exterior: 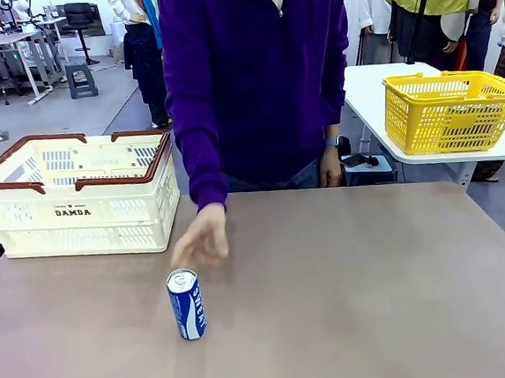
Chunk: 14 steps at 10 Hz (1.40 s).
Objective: Place the drinks into the Shopping basket.
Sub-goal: Pick up one drink and place it into the Shopping basket.
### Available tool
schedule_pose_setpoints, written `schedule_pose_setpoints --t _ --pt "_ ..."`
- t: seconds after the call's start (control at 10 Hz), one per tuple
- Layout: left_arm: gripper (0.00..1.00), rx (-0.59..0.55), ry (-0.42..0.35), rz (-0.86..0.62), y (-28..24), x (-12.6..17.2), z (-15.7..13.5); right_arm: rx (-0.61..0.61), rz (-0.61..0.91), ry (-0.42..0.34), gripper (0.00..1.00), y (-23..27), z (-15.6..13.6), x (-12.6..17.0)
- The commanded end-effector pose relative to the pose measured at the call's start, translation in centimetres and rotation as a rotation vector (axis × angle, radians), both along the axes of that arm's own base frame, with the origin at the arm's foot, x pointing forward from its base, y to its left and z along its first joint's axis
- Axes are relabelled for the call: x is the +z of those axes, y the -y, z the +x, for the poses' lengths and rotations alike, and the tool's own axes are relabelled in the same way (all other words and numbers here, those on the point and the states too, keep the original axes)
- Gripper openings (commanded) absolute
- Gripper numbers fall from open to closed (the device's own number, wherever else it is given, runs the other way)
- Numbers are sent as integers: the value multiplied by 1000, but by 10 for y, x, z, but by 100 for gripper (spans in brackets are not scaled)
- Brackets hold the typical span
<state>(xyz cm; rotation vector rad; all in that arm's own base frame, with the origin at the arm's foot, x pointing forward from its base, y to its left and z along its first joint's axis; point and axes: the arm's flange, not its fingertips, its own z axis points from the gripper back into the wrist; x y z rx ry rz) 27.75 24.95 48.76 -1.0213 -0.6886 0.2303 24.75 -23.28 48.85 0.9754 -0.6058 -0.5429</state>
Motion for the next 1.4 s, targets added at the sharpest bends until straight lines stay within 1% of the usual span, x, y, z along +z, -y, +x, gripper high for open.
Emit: schedule_pose_setpoints --t 0.0,0.1,0.2,0.3,0.4,0.5,0.6,0.7,0.8,0.9,1.0,1.1,1.2,1.3 --pt "100 0 0 0 0 0 0 10 -1 41 100 2 2 1" --pt "100 14 -141 -21 10 18 0 10 -1 41 100 2 2 1" --pt "100 -69 -197 45 43 48 2 10 -1 41 100 2 2 1" --pt "100 -147 -230 201 93 76 -3 10 -1 41 100 2 2 1" --pt "100 -233 -229 358 148 98 -3 10 -1 41 100 2 2 1" --pt "100 -383 -210 537 209 115 3 10 -1 41 100 2 2 1" --pt "100 -468 -214 675 262 118 13 10 -1 41 100 2 2 1" --pt "100 -582 -231 793 313 110 20 10 -1 41 100 2 2 1" --pt "100 -643 -232 882 362 100 17 10 -1 41 100 2 2 1" --pt "100 -682 -222 960 412 83 10 10 -1 41 100 2 2 1" --pt "100 -792 -242 999 449 65 -5 10 -1 41 100 2 2 1" --pt "100 -798 -261 1032 478 47 -13 10 -1 41 100 2 2 1" --pt "100 -771 -314 1048 491 32 -12 10 -1 41 100 2 2 1" --pt "100 -823 -243 994 479 52 -23 10 -1 41 100 2 2 1"
